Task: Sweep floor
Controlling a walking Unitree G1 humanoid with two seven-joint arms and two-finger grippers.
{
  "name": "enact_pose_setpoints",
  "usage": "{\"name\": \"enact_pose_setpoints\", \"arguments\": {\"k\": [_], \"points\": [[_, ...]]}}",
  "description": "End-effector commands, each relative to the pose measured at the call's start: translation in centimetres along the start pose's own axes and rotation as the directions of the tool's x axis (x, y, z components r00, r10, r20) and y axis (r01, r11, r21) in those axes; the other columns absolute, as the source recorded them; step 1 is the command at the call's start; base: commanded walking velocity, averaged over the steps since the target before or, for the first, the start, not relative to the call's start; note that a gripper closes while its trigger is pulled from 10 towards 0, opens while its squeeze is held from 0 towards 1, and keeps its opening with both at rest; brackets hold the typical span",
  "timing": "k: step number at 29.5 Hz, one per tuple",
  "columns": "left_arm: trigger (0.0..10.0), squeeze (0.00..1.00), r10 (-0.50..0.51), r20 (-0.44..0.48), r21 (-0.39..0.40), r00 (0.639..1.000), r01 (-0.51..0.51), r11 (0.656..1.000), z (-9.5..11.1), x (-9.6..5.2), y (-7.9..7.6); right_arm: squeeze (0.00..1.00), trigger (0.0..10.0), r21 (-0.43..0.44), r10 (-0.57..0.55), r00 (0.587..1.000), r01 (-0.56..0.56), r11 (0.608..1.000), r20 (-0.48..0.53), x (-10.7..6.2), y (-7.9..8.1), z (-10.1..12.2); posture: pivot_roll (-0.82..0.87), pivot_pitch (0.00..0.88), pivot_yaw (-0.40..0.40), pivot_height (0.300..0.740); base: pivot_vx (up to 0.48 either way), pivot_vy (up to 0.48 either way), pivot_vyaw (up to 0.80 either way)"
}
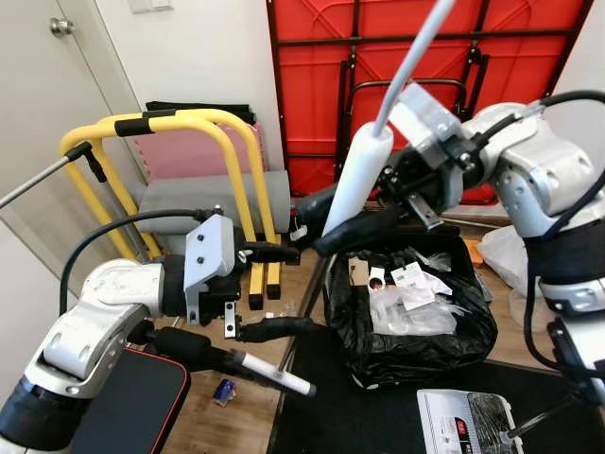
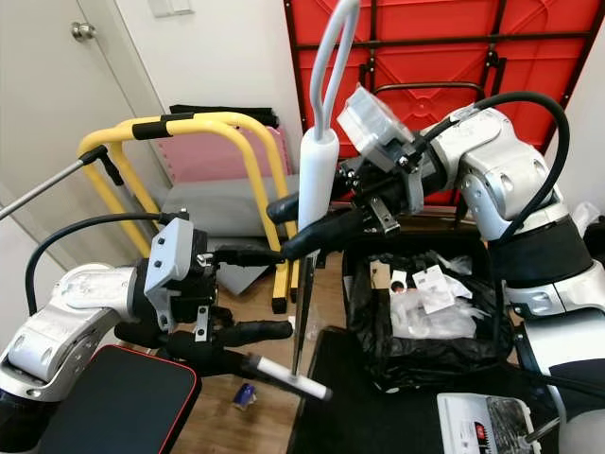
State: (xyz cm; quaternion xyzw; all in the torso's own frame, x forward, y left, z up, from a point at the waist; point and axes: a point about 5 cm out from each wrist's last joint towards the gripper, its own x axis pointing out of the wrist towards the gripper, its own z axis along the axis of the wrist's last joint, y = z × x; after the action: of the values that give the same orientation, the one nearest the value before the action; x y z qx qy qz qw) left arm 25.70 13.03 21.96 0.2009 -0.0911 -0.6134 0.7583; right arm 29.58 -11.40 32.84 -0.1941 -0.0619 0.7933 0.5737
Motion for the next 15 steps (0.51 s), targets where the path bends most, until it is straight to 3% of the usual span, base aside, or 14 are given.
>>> {"name": "enact_pose_setpoints", "arguments": {"k": [1,4,12,13,14,15], "points": [[10.0,0.00,0.060,-0.016,0.007,0.998,-0.060,0.998,-1.0,1.0,0.3,0.00,10.0,-0.094,0.011,0.997,-0.004,0.996,0.074,0.0,-0.2,2.4,-0.19,0.000,0.060,0.740,0.000,0.000,0.00],[10.0,0.00,0.130,-0.036,0.026,0.991,-0.129,0.991,-2.1,2.0,1.1,0.00,10.0,-0.111,0.015,0.994,-0.003,0.994,0.110,0.2,-0.4,3.2,-0.20,0.000,0.063,0.740,0.000,0.000,0.00],[10.0,0.00,0.189,-0.022,0.026,0.982,-0.188,0.982,-2.7,2.2,2.1,0.00,10.0,-0.121,0.012,0.991,0.004,0.993,0.134,0.2,-0.5,3.7,-0.20,0.000,0.066,0.740,0.000,0.000,0.00],[9.1,0.00,0.184,0.011,0.001,0.983,-0.184,0.983,-2.4,2.3,2.0,0.00,10.0,-0.124,0.003,0.991,0.014,0.992,0.133,0.2,-0.6,3.7,-0.20,0.000,0.065,0.740,0.000,0.000,0.00],[9.1,0.00,0.184,0.011,0.001,0.983,-0.184,0.983,-2.4,2.3,2.0,0.00,10.0,-0.124,0.003,0.991,0.014,0.992,0.133,0.2,-0.6,3.7,-0.20,0.000,0.065,0.740,0.000,0.000,0.00],[0.0,0.00,0.174,0.025,-0.016,0.984,-0.174,0.985,-2.3,2.4,1.8,0.00,10.0,-0.125,-0.001,0.991,0.018,0.992,0.133,0.1,-0.6,3.6,-0.20,0.000,0.065,0.740,0.000,0.000,0.00]]}}
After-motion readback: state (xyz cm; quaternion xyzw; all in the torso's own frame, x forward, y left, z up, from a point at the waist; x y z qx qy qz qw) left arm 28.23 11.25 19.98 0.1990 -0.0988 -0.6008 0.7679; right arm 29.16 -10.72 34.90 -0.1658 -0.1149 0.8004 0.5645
